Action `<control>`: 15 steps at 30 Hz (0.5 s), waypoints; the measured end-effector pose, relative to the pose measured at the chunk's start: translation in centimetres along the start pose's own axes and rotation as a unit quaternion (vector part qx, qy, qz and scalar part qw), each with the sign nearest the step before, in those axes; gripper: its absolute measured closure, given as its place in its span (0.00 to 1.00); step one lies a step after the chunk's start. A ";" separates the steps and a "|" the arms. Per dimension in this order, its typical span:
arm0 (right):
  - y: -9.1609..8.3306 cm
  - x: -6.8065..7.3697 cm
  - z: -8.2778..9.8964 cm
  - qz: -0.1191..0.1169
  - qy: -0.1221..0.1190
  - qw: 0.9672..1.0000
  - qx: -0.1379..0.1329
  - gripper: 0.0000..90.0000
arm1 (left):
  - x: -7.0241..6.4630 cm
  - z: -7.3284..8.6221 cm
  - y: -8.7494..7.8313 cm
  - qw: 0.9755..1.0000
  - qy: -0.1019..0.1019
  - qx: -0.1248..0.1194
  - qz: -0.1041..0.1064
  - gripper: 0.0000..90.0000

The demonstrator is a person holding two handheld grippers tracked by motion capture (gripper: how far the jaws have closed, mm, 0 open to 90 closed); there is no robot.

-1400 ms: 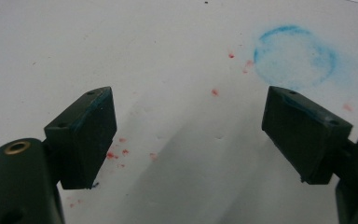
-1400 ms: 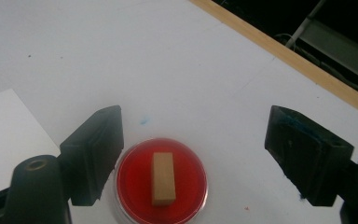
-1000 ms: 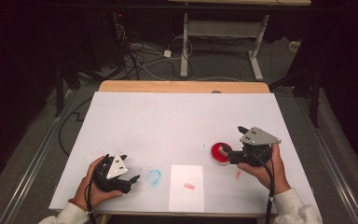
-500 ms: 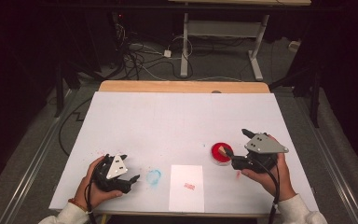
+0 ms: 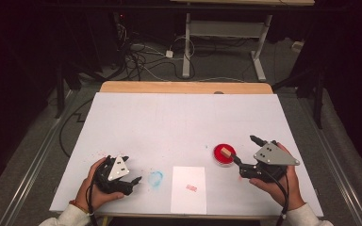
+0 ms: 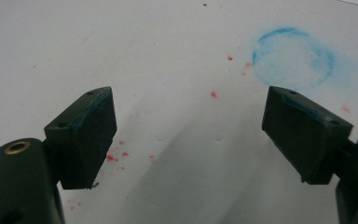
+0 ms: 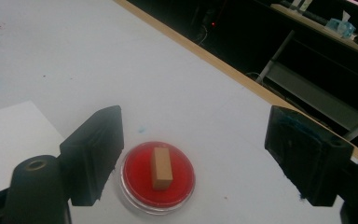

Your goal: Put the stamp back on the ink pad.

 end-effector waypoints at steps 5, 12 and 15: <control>-0.7 0.0 0.8 0.005 -0.003 1.000 0.001 0.22 | -0.1 -0.4 0.0 1.000 0.013 -0.006 -0.005 0.19; -1.8 0.0 2.1 0.010 -0.004 1.000 0.006 0.22 | -0.2 -0.6 0.0 1.000 0.017 -0.009 -0.005 0.19; -2.1 0.0 2.8 0.015 0.000 1.000 0.011 0.21 | -0.3 -0.8 -0.1 1.000 0.021 -0.014 -0.005 0.19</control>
Point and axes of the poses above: each handheld gripper's, and its own axes: y roughly forward along the jaws, z roughly out of its underside, x roughly to its left, the point moved 2 cm from there along y, roughly forward along the jaws, and after that the axes turned 14 degrees about -x, right-handed, at the moved point
